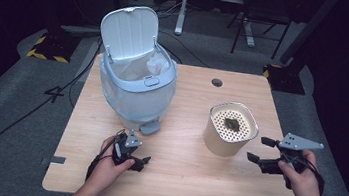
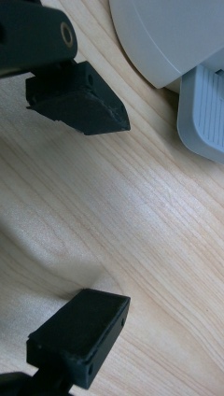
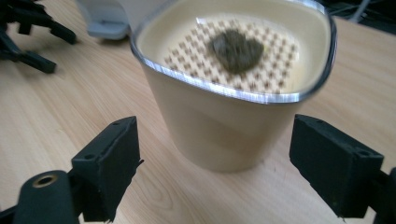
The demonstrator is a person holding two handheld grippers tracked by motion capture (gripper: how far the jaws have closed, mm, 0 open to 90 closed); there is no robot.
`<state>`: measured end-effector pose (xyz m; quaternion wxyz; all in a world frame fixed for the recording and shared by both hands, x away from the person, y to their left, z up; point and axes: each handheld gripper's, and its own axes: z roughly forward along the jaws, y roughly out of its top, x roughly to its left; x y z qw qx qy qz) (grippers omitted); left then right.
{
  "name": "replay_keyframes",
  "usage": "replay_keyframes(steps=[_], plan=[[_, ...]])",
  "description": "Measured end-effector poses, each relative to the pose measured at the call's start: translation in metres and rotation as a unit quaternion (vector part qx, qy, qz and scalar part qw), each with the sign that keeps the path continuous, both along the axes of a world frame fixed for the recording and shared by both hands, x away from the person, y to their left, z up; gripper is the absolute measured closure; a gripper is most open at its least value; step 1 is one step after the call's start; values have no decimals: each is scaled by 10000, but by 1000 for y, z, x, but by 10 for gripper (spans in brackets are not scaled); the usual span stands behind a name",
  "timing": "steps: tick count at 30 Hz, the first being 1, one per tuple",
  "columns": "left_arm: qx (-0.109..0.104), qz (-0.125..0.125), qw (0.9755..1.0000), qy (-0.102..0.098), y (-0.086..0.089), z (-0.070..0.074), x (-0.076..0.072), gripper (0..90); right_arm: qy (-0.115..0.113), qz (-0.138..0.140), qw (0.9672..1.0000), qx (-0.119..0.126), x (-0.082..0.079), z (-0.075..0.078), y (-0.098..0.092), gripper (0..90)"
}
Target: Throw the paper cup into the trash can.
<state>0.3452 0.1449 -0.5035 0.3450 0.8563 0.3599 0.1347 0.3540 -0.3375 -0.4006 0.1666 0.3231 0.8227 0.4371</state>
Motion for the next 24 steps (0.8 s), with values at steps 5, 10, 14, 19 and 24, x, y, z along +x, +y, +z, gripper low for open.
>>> replay_keyframes(steps=[5, 10, 14, 19, 24], plan=[[-1, 30, 10000, 7, 0, 0, -1, 152, 204, -266, 9994, -77, -3, -52, -4, 185], [4, 48, 10000, 2, 1, 0, -2, 152, 387, -417, 9983, -105, -1, -78, -8, 186], [-13, 61, 10000, 12, 2, 0, -3, 153, 381, -393, 9981, -284, 0, -94, -10, 189], [-35, 57, 10000, 19, 3, 0, -3, 166, 428, -254, 9976, -485, -1, -103, -10, 187], [16, 71, 10000, 15, 7, 3, -3, 230, 475, -390, 9965, -571, -2, -104, -8, 148]])
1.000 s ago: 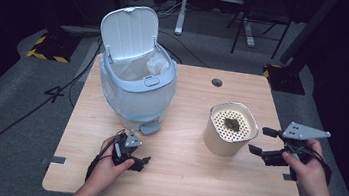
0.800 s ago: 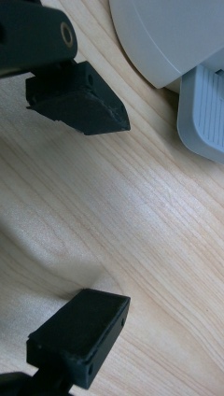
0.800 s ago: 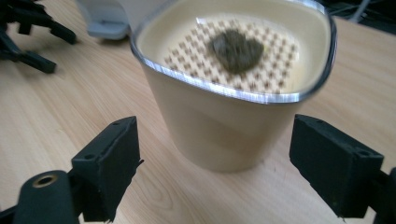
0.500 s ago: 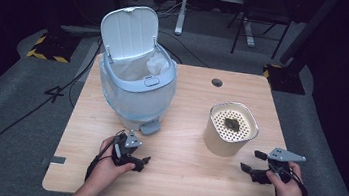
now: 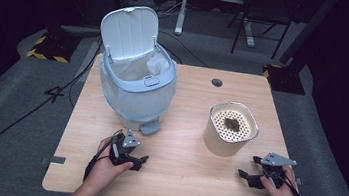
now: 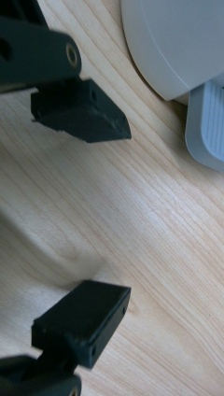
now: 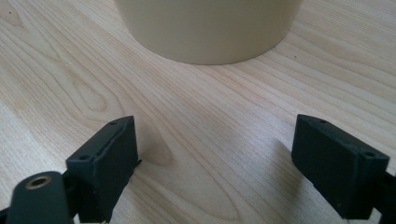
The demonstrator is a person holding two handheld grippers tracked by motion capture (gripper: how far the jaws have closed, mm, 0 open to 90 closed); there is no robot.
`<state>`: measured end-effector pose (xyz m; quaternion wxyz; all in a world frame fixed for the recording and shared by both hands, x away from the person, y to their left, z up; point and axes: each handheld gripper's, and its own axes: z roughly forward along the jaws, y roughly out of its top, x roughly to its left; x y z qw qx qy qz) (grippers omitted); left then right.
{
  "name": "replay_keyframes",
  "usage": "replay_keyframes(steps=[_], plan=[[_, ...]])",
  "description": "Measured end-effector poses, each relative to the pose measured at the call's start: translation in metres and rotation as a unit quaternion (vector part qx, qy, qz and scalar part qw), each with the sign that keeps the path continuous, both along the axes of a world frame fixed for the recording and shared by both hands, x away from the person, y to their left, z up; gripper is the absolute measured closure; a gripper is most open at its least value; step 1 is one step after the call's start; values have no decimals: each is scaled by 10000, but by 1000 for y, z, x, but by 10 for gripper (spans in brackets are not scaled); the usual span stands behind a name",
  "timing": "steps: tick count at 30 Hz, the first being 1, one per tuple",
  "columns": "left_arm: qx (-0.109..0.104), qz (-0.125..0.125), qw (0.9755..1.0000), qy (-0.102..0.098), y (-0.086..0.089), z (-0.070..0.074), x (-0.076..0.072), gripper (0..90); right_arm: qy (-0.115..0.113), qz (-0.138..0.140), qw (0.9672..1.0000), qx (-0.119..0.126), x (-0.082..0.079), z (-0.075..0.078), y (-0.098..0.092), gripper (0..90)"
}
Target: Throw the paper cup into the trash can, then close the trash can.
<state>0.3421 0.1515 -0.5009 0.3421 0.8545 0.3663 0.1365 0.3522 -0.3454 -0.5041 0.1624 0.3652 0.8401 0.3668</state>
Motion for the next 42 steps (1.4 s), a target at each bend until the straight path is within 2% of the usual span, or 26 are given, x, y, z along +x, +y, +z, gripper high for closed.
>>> replay_keyframes(steps=[5, 7, 12, 14, 15, 17, 19, 20, 25, 31, 34, 42], plan=[[-210, -39, 9997, -67, 5, 7, -1, 248, -1, 0, 10000, -1, 0, 0, 0, 148], [-232, -48, 9997, -84, 7, 10, -1, 252, 0, 1, 10000, 0, 0, 0, 0, 148], [-404, -285, 9986, -201, 14, 29, -6, 263, -1, 2, 10000, -1, 0, 0, 0, 148], [-548, -366, 9976, -222, 16, 36, -8, 265, -1, 1, 10000, -1, 0, 0, 0, 148], [-644, -430, 9967, -260, 18, 41, -9, 266, 0, 1, 10000, 1, 0, 0, 0, 148], [-1049, -529, 9926, -296, 22, 52, -12, 266, -1, 1, 10000, 0, 0, 0, 0, 148], [-1239, -697, 9891, -376, 26, 64, -14, 271, -1, 0, 10000, 0, 0, 0, 0, 148], [-1298, -751, 9878, -426, 27, 69, -15, 278, -1, 0, 10000, -1, 0, 0, 0, 148], [-1200, -1036, 9853, -637, 38, 94, -16, 305, 2, -9, 10000, -3, 0, 0, 0, 146], [-1624, -1213, 9762, -768, 53, 124, -12, 344, 1, -66, 10000, -9, 1, 0, 1, 145], [-1772, -1178, 9738, -808, 60, 134, -8, 368, 9, -86, 10000, -19, 1, 0, 2, 145], [-2015, -973, 9707, -879, 77, 160, 3, 379, 22, -130, 9999, -4, 5, 0, 5, 142]])
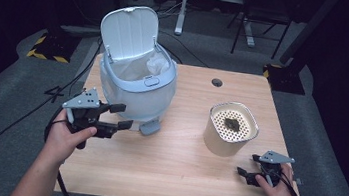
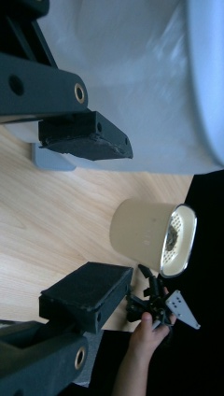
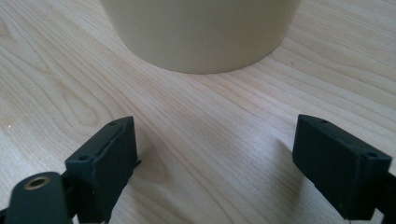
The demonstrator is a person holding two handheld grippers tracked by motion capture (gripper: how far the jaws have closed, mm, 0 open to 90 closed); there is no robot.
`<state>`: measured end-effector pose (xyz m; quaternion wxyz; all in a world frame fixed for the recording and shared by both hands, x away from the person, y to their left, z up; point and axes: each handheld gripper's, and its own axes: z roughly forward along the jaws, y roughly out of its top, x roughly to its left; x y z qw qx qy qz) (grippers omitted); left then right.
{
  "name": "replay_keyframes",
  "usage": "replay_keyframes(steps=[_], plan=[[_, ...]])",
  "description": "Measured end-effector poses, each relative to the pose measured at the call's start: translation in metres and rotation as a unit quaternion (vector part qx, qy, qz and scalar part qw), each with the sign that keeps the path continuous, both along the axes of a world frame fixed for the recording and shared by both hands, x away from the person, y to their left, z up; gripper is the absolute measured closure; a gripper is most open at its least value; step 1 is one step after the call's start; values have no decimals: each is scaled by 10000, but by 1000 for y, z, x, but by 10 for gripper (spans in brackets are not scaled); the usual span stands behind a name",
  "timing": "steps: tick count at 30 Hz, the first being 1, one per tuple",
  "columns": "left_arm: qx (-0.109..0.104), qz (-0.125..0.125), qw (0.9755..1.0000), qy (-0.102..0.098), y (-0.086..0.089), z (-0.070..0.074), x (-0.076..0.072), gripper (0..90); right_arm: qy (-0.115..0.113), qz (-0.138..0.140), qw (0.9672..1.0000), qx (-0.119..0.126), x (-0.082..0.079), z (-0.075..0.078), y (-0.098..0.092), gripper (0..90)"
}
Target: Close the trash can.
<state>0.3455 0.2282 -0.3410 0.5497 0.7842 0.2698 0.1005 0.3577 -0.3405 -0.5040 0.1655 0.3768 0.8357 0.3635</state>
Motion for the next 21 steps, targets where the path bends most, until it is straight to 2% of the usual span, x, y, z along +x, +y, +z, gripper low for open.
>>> replay_keyframes(steps=[3, 8, 12, 14, 16, 18, 21], plan=[[6, -30, 10000, -13, 3, 8, 4, 381, 4, -12, 10000, -3, 2, 0, 1, 141], [78, -118, 9993, -347, 7, 24, 8, 360, 2, 4, 10000, 2, 4, 0, 3, 140], [-93, -36, 9987, -490, 17, 47, 18, 350, -3, 0, 10000, -6, 5, 0, 3, 139], [-64, 55, 9984, -565, 21, 56, 22, 337, -4, 1, 10000, -7, 5, 0, 3, 139], [1, 178, 9975, -684, 22, 65, 26, 253, -3, 1, 10000, -6, 5, 0, 3, 139], [88, 148, 9967, -798, 22, 74, 29, 185, -4, 1, 10000, -7, 5, 0, 3, 139], [5, 33, 9961, -877, 24, 84, 34, 231, -4, -1, 10000, -7, 5, 0, 3, 139]])
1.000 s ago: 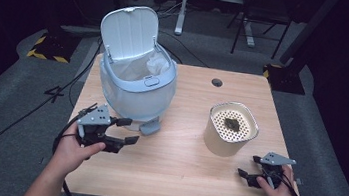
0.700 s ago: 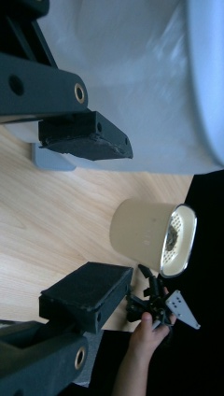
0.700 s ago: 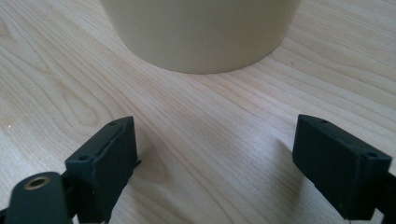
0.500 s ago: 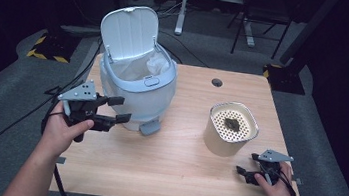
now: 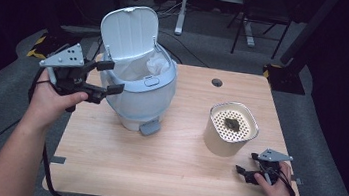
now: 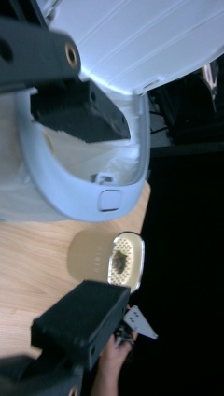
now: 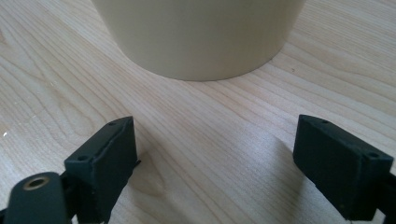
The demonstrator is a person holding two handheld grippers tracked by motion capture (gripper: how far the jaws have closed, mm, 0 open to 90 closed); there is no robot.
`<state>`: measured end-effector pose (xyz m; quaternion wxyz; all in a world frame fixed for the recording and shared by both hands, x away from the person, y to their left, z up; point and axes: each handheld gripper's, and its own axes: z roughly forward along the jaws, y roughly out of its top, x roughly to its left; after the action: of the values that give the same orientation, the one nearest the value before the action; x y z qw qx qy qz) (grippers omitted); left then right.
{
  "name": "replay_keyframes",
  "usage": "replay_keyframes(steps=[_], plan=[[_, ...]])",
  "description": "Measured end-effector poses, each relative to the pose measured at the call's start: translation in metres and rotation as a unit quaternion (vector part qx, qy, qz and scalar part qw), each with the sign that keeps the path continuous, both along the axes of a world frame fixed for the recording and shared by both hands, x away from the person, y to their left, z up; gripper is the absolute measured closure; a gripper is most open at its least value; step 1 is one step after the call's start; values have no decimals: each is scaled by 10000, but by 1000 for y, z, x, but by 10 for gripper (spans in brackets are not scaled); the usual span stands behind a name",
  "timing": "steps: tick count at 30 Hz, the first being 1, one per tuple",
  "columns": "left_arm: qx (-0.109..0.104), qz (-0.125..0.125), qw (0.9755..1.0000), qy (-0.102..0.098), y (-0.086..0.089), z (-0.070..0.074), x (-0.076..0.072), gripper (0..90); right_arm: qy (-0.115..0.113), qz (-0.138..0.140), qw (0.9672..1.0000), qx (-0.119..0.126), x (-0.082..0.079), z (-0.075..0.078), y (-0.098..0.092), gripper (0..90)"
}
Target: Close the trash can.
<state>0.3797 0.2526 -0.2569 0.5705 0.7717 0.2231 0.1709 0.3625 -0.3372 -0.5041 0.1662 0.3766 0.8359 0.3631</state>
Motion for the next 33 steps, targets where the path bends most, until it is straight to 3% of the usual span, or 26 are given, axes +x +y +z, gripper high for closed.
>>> replay_keyframes(steps=[5, 13, 18, 30, 33], plan=[[-247, -62, 9997, 70, 13, 9, 18, 306, -2, 1, 10000, -1, 0, 0, 0, 139], [-203, 501, 9984, 149, 32, 16, 44, 322, -4, 25, 10000, 19, -1, 0, 0, 154], [-213, 841, 9959, 241, 39, 17, 56, 322, -11, 40, 10000, 22, -1, 0, 0, 155], [-374, 1304, 9898, 424, 52, 17, 81, 316, -9, 171, 9999, 14, -2, 0, 0, 157], [-251, 1407, 9887, 450, 51, 17, 88, 296, -7, 172, 9999, 16, -2, 0, 0, 158]])
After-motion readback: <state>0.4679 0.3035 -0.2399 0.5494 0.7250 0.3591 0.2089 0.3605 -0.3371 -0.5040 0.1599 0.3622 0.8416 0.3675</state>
